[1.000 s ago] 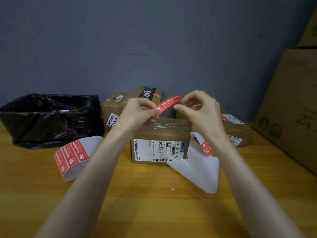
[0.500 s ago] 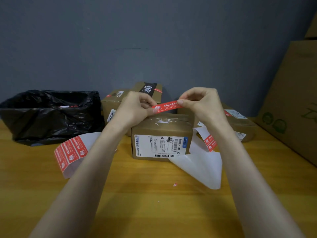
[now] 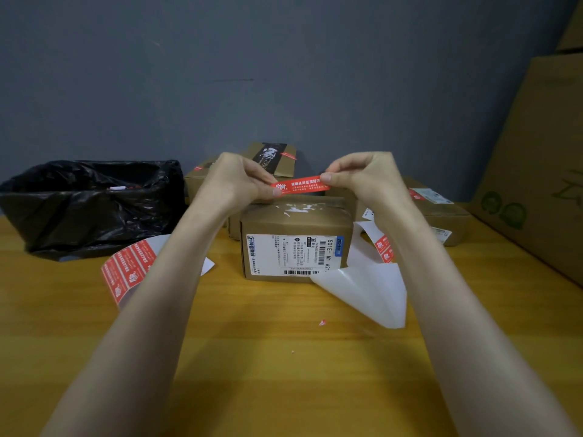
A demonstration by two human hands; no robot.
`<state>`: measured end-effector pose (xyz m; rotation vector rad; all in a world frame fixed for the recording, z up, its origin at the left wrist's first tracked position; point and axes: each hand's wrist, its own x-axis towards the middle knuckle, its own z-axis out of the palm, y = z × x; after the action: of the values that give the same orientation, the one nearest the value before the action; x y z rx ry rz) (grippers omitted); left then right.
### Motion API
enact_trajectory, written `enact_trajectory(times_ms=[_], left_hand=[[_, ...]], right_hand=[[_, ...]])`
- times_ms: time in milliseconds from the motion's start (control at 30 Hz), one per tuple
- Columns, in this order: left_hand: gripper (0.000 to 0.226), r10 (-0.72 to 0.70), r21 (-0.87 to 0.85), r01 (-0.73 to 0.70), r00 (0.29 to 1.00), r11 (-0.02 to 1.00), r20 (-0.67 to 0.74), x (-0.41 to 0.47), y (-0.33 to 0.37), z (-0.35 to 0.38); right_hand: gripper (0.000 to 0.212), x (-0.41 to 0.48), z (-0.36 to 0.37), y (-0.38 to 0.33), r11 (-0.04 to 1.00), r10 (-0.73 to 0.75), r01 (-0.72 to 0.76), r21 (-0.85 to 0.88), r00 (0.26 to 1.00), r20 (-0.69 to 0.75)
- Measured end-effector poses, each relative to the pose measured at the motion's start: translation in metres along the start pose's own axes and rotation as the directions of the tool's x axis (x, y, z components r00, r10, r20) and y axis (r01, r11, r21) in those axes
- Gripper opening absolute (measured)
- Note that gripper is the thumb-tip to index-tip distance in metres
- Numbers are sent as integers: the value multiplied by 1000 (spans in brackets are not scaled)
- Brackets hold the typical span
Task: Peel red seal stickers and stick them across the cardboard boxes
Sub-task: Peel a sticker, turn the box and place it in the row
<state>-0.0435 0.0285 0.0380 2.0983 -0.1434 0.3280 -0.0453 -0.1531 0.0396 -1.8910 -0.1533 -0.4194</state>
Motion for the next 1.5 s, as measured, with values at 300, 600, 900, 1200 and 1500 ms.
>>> enact_trajectory(times_ms=[300, 600, 900, 1200, 1500], left_hand=[[16, -28, -36, 28, 1000, 999, 7, 3, -6, -2], [15, -43, -196, 43, 999, 980, 5, 3, -6, -2], [12, -85, -201, 92, 995, 975, 45, 4, -9, -4], [8, -107, -117, 118, 989, 986, 99, 6, -11, 0], [21, -138, -76, 139, 990, 987, 19, 12, -15, 7]], right_hand=[[10, 2, -4, -1, 988, 152, -150, -19, 983, 103], [8, 3, -5, -1, 964, 208, -228, 136, 967, 144], [6, 4, -2, 1, 958, 223, -250, 143, 958, 180], [10, 4, -4, 5, 981, 192, -189, -33, 974, 117], [33, 10, 2, 10, 968, 240, -232, -92, 967, 87]])
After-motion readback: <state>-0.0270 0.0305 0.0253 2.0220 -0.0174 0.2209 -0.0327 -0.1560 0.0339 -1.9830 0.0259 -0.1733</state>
